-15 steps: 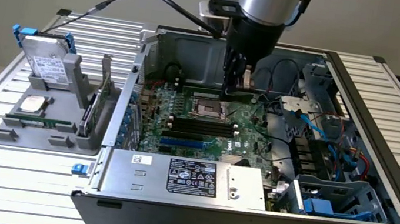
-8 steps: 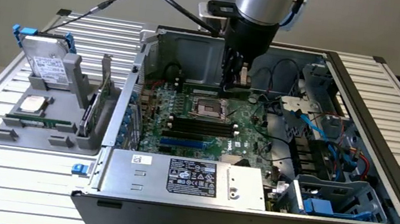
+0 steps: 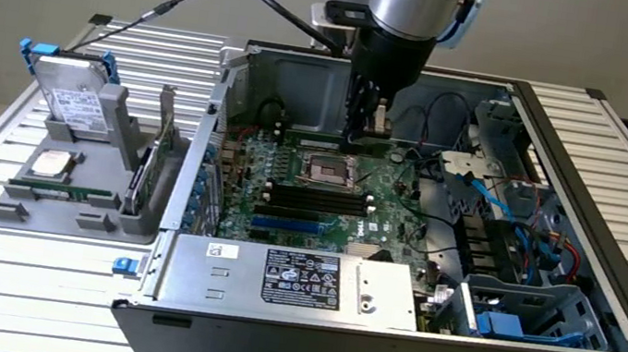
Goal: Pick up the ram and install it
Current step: 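Pick up the ram and move it above insertion slot, then insert the ram into the slot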
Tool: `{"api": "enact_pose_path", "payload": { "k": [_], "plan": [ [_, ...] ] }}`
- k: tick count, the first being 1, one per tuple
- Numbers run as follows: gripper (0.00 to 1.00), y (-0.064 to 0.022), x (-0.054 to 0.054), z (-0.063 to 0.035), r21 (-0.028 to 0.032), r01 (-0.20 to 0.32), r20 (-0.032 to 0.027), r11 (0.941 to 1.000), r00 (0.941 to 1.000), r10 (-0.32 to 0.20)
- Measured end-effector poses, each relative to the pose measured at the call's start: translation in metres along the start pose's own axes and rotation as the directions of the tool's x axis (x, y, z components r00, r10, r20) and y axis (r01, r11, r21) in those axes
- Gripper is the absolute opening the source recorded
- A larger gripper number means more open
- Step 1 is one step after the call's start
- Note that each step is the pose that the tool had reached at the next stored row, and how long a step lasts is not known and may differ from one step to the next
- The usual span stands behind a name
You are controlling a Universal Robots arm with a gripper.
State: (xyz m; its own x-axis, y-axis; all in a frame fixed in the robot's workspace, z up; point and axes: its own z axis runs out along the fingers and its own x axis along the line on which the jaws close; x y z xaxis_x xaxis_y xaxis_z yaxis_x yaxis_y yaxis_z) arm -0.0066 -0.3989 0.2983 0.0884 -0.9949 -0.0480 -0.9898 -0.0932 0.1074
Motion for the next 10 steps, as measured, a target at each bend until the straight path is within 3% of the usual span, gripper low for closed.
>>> {"api": "enact_pose_path", "payload": {
  "k": [10],
  "plan": [
    [0.14, 0.0, 0.0, 0.0, -0.0258, -0.001, 0.0024, 0.9997, 1.0, 0.001]
  ]
}}
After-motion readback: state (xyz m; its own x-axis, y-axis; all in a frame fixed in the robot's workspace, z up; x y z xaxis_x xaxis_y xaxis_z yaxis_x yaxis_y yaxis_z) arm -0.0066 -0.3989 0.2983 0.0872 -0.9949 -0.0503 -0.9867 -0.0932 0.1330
